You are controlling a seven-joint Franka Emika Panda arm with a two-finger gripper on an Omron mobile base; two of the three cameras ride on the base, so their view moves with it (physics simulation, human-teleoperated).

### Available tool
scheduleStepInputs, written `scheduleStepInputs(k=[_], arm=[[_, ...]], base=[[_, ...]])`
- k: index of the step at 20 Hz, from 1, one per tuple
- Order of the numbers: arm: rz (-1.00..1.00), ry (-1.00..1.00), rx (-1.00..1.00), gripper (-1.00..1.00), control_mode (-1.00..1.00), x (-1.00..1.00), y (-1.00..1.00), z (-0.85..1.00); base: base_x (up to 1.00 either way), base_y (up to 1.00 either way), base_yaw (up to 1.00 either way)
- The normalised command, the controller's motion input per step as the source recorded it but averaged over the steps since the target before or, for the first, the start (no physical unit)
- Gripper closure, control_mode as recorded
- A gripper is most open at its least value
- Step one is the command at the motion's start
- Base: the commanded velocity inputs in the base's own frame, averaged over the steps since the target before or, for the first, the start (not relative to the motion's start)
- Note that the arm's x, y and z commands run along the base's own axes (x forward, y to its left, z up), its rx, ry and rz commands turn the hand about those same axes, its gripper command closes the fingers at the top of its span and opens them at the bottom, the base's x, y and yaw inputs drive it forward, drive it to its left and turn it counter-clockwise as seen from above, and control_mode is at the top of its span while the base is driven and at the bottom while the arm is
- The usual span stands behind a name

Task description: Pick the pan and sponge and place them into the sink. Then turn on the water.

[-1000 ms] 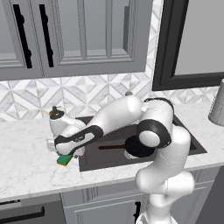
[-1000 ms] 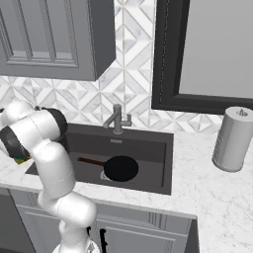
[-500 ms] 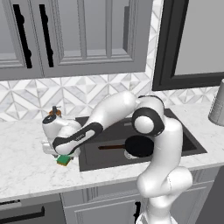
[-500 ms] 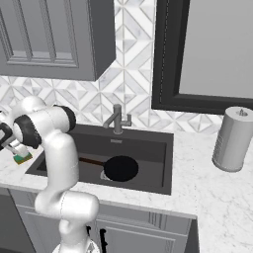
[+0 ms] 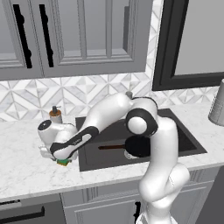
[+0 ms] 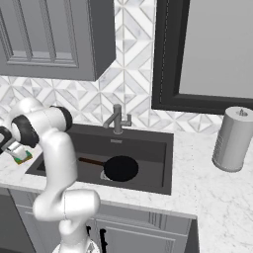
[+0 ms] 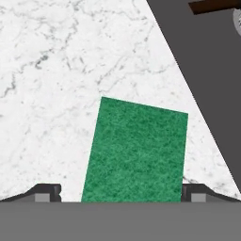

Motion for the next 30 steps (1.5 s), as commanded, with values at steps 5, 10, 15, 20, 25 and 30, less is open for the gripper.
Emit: scheduleStepInputs(k=[5,10,15,20,25,30], arm=[[0.00,0.00,0.00,-1.00,-1.00,0.00,-0.09,-0.26],[0.00,0.00,0.00,-1.00,-1.00,-0.25,-0.53,-0.45],[0.00,0.01,0.00,-1.00,-1.00,-0.43,-0.81,-0.73],[0.00,0.00,0.00,-1.00,-1.00,-0.16,-0.65,-0.93],[0.00,0.00,0.00,1.00,-1.00,0.00,-0.46,-0.98],[0.00,0.00,0.00,1.00,-1.00,-0.05,-0.45,-0.73]], base=[[0.00,0.00,0.00],[0.00,0.00,0.00],[0.00,0.00,0.00],[0.00,0.00,0.00],[0.00,0.00,0.00],[0.00,0.00,0.00]])
